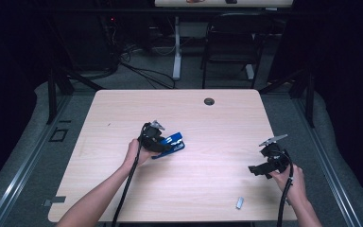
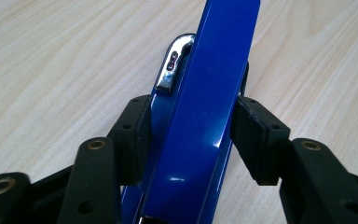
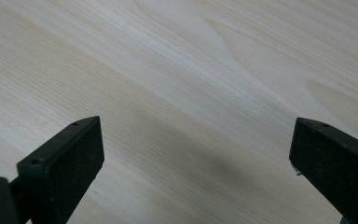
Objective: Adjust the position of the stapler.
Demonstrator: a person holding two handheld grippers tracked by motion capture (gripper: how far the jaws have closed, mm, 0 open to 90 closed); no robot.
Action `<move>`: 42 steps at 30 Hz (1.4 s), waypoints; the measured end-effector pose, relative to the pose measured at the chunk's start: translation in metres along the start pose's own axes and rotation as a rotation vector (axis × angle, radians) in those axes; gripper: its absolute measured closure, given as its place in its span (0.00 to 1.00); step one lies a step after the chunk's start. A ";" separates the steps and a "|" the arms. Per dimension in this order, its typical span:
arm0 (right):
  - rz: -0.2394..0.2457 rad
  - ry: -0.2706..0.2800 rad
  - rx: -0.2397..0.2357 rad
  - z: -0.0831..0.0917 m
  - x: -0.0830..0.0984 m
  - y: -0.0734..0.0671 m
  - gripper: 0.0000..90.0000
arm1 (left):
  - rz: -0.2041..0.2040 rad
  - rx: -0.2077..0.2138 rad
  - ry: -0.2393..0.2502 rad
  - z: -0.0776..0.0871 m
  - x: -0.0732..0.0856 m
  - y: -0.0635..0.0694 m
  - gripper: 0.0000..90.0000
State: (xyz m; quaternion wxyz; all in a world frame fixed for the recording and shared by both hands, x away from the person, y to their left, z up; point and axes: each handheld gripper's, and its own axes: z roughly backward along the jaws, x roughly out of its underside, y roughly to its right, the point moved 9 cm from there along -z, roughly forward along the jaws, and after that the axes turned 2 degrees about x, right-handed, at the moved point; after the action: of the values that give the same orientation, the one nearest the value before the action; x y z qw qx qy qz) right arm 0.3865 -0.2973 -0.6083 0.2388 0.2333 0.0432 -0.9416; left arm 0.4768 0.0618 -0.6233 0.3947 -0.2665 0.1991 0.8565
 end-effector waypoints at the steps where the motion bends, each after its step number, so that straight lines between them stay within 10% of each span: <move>1: -0.002 0.002 0.004 0.000 0.000 0.000 0.03 | -0.004 -0.005 -0.005 -0.001 0.000 0.000 0.58; 42: 0.001 -0.020 0.002 -0.003 0.003 0.000 0.06 | -0.189 0.042 0.086 0.013 -0.010 0.019 0.74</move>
State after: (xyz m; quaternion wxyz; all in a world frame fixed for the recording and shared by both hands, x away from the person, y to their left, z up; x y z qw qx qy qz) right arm 0.3850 -0.2982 -0.6123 0.2395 0.2242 0.0395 -0.9438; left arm 0.4637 0.0518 -0.6049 0.4703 -0.3122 0.2078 0.7989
